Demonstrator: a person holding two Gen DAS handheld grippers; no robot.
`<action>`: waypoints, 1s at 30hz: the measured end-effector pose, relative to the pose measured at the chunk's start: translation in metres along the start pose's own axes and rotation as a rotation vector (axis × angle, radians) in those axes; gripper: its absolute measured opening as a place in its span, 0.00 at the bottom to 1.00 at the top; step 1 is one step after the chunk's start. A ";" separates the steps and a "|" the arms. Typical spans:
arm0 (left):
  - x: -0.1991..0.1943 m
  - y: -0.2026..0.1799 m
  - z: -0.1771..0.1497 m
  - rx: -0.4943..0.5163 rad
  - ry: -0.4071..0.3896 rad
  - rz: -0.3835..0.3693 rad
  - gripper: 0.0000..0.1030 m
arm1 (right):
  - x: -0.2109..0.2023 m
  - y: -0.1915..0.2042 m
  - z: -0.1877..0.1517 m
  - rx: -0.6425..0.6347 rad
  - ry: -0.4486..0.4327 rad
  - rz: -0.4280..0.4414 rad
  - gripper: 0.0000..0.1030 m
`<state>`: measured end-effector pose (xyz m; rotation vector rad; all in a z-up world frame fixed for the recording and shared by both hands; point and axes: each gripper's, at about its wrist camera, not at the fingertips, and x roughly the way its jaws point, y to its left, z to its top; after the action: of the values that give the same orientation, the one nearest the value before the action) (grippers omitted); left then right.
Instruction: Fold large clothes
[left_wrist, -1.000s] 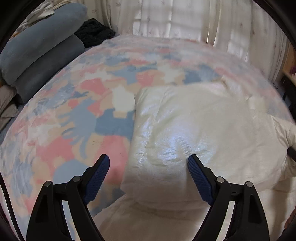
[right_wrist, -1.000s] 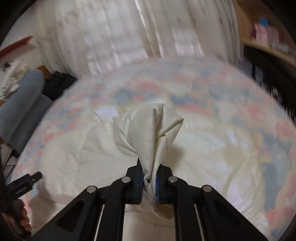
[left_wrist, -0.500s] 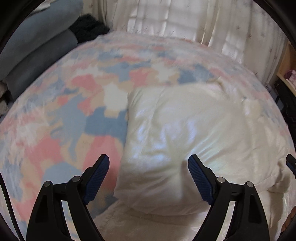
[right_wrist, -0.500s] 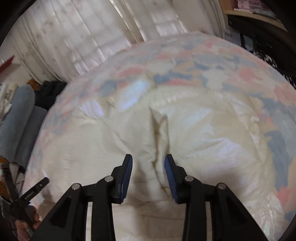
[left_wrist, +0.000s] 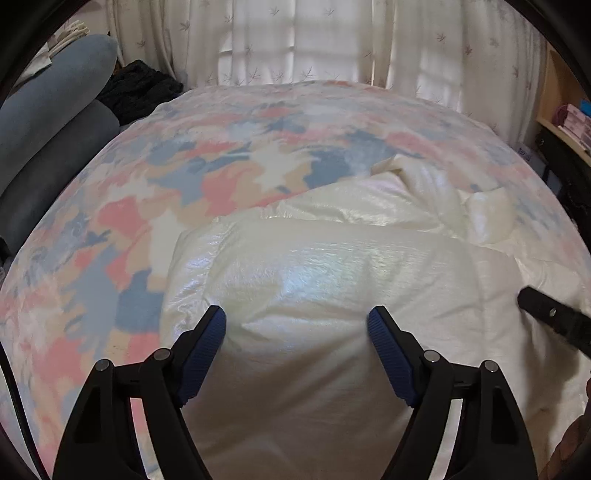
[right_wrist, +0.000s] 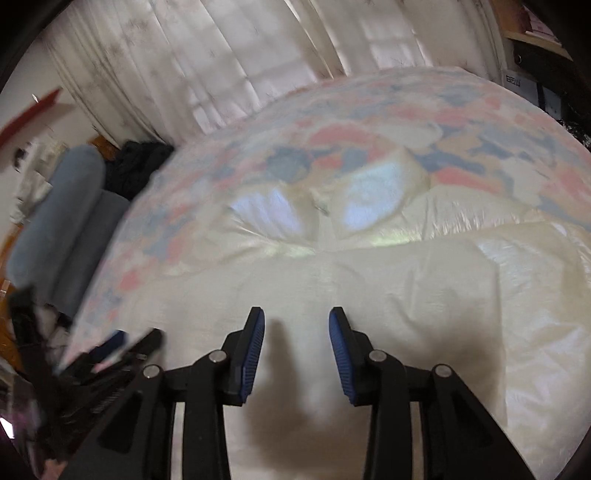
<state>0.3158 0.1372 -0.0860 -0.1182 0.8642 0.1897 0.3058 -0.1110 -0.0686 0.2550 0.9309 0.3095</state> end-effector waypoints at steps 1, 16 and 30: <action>0.004 0.000 -0.001 0.000 -0.004 0.000 0.77 | 0.006 -0.006 0.000 0.000 0.005 -0.022 0.35; -0.002 0.022 -0.015 -0.039 -0.007 -0.062 0.92 | -0.021 -0.089 -0.008 0.146 -0.026 0.049 0.15; -0.100 0.060 -0.052 -0.030 -0.006 -0.110 0.92 | -0.093 -0.027 -0.050 0.043 -0.065 0.072 0.78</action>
<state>0.2012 0.1747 -0.0445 -0.1927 0.8463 0.0996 0.2170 -0.1663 -0.0370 0.3372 0.8657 0.3456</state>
